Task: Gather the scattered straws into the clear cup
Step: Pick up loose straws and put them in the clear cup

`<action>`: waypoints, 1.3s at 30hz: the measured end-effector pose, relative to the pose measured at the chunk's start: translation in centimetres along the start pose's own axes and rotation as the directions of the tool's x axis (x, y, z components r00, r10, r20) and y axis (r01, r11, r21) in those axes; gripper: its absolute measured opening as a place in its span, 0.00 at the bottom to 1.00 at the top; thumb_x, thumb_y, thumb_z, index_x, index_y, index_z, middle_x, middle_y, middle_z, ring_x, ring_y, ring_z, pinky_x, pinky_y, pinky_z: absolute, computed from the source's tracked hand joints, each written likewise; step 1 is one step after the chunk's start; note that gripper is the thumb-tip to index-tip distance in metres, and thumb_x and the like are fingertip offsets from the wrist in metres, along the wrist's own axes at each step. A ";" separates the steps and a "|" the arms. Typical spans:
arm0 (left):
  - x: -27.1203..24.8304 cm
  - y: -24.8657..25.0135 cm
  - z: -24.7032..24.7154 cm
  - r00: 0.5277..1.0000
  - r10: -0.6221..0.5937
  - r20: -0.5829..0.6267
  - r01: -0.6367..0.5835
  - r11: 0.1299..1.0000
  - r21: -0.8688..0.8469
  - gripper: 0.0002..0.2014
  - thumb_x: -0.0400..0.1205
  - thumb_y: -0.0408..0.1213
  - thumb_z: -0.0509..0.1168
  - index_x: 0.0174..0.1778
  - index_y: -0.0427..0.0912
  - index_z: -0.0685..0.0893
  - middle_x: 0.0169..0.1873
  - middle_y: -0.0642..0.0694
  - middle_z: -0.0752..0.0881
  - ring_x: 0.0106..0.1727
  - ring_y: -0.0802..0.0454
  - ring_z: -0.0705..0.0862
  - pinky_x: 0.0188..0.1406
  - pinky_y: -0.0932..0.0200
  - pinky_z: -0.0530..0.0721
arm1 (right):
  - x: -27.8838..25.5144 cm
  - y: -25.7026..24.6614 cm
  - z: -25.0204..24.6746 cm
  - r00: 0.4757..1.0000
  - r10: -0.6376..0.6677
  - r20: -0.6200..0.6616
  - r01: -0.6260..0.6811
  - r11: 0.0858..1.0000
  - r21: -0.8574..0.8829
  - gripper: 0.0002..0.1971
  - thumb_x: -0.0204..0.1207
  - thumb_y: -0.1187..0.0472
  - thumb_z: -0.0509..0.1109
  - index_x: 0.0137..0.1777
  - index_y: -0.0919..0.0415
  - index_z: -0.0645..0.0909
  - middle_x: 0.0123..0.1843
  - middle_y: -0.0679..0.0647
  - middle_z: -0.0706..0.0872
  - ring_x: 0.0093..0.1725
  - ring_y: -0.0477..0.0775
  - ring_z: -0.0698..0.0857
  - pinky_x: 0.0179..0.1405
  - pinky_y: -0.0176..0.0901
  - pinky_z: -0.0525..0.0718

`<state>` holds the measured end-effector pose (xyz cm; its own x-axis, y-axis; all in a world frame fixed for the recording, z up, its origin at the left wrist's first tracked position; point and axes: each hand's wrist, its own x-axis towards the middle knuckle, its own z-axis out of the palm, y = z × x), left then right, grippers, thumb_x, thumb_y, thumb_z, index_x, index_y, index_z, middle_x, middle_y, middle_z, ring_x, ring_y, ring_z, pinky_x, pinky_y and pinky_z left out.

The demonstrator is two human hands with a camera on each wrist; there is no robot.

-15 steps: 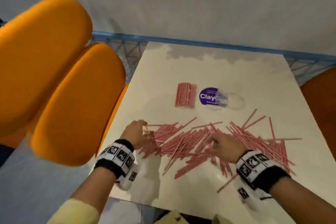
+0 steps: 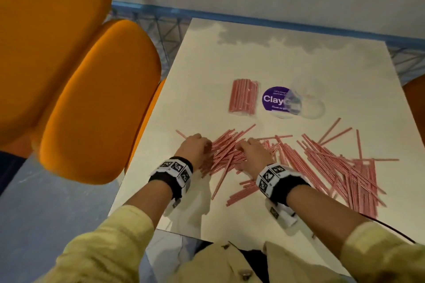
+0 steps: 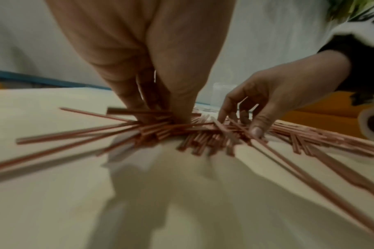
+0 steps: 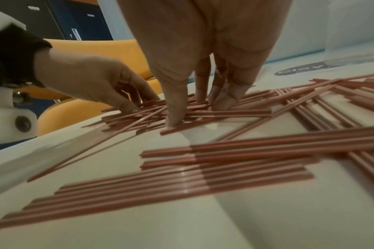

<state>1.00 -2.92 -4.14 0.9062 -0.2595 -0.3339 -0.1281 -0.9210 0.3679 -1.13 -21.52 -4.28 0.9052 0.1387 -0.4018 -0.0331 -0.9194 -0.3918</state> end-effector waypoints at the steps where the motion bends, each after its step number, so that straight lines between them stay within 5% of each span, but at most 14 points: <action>1: 0.2 0.3 0.2 1.000 -0.016 -0.024 0.015 0.999 -0.030 0.17 0.82 0.46 0.64 0.63 0.43 0.83 0.56 0.40 0.83 0.59 0.42 0.82 0.61 0.54 0.78 | 0.1 0.0 0.0 1.000 -0.024 -0.018 0.024 1.000 -0.007 0.26 0.70 0.58 0.76 0.68 0.58 0.74 0.63 0.55 0.76 0.64 0.57 0.77 0.61 0.45 0.77; 4: 0.3 0.8 0.6 0.994 -0.060 -0.094 0.058 0.998 -0.024 0.17 0.83 0.47 0.61 0.63 0.42 0.84 0.60 0.41 0.84 0.63 0.42 0.79 0.65 0.52 0.76 | -0.1 0.5 -0.4 0.995 -0.064 -0.071 0.058 0.995 -0.087 0.25 0.70 0.56 0.75 0.67 0.55 0.75 0.62 0.53 0.76 0.65 0.55 0.74 0.61 0.46 0.77; 9: 0.1 2.1 2.0 0.993 -0.098 -0.070 0.102 0.993 0.053 0.36 0.72 0.66 0.64 0.65 0.41 0.75 0.62 0.42 0.78 0.65 0.43 0.73 0.65 0.49 0.75 | -0.1 0.9 -0.7 0.993 -0.074 -0.092 0.065 0.993 -0.101 0.19 0.72 0.56 0.73 0.63 0.54 0.79 0.60 0.52 0.80 0.64 0.55 0.76 0.59 0.47 0.77; 12: 0.6 3.8 3.2 0.998 -0.055 -0.040 0.060 0.987 0.152 0.31 0.75 0.59 0.66 0.65 0.38 0.73 0.62 0.41 0.78 0.65 0.41 0.74 0.63 0.49 0.72 | 0.3 0.7 -0.4 0.988 -0.106 -0.116 0.097 0.992 -0.080 0.16 0.72 0.59 0.73 0.60 0.56 0.82 0.61 0.51 0.82 0.64 0.54 0.78 0.59 0.45 0.76; 18: 1.6 5.3 4.8 1.000 0.012 -0.015 -0.009 0.982 0.190 0.13 0.86 0.37 0.51 0.63 0.34 0.72 0.62 0.37 0.78 0.61 0.39 0.77 0.57 0.49 0.74 | 0.9 0.4 -0.7 0.984 -0.089 -0.152 0.083 0.995 -0.046 0.09 0.73 0.60 0.71 0.51 0.61 0.83 0.54 0.56 0.82 0.58 0.57 0.80 0.52 0.45 0.76; 23: 1.7 4.9 3.7 0.998 0.059 -0.024 -0.055 0.989 0.138 0.11 0.85 0.33 0.52 0.61 0.33 0.71 0.56 0.37 0.81 0.56 0.39 0.80 0.51 0.49 0.75 | 0.7 1.4 -1.3 0.941 -0.118 -0.318 0.142 0.989 0.053 0.15 0.72 0.56 0.73 0.58 0.59 0.80 0.58 0.54 0.80 0.62 0.53 0.76 0.63 0.43 0.76; 27: 1.3 4.6 1.7 0.995 0.090 -0.054 -0.092 0.995 -0.044 0.14 0.88 0.41 0.50 0.58 0.32 0.70 0.42 0.40 0.79 0.42 0.42 0.77 0.42 0.48 0.75 | 0.7 1.9 -2.5 0.871 0.062 -0.488 0.134 0.924 0.357 0.22 0.78 0.57 0.67 0.71 0.60 0.71 0.72 0.57 0.72 0.72 0.53 0.72 0.73 0.43 0.69; 32: 1.2 5.6 0.1 0.994 0.111 -0.001 -0.110 0.984 -0.140 0.16 0.87 0.46 0.52 0.59 0.35 0.68 0.42 0.40 0.83 0.39 0.44 0.80 0.39 0.53 0.76 | 1.8 0.6 -4.4 0.923 0.250 -0.293 0.082 0.616 0.783 0.22 0.84 0.53 0.55 0.77 0.56 0.65 0.79 0.53 0.68 0.76 0.50 0.70 0.71 0.41 0.67; 35: 1.5 6.4 -0.3 0.989 0.150 0.002 -0.147 0.973 -0.179 0.17 0.86 0.47 0.55 0.58 0.34 0.69 0.44 0.36 0.86 0.44 0.38 0.85 0.42 0.51 0.79 | 2.2 -0.6 -5.0 0.932 0.215 -0.292 0.093 0.638 0.765 0.18 0.86 0.55 0.51 0.69 0.59 0.75 0.69 0.54 0.80 0.70 0.51 0.77 0.70 0.39 0.72; 37: 1.6 6.8 -0.5 0.988 0.152 -0.041 -0.157 0.966 -0.207 0.17 0.86 0.46 0.56 0.58 0.33 0.70 0.43 0.34 0.86 0.43 0.38 0.85 0.37 0.54 0.76 | 2.0 -1.4 -5.2 0.938 0.177 -0.299 0.106 0.674 0.731 0.19 0.86 0.56 0.49 0.64 0.59 0.79 0.59 0.53 0.84 0.64 0.51 0.82 0.60 0.32 0.77; 39: 1.7 7.2 -0.8 0.987 0.132 -0.094 -0.152 0.958 -0.243 0.18 0.86 0.46 0.56 0.57 0.32 0.71 0.42 0.34 0.85 0.40 0.40 0.83 0.36 0.57 0.71 | 2.0 -1.8 -5.4 0.951 0.133 -0.280 0.128 0.653 0.746 0.19 0.86 0.55 0.49 0.70 0.58 0.75 0.64 0.53 0.83 0.68 0.52 0.80 0.67 0.38 0.77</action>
<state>1.93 -9.75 -1.34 0.9150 -0.3508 -0.1994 -0.1625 -0.7726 0.6138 3.01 -21.53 0.09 0.9748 -0.0937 -0.2025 -0.2218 -0.3082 -0.9251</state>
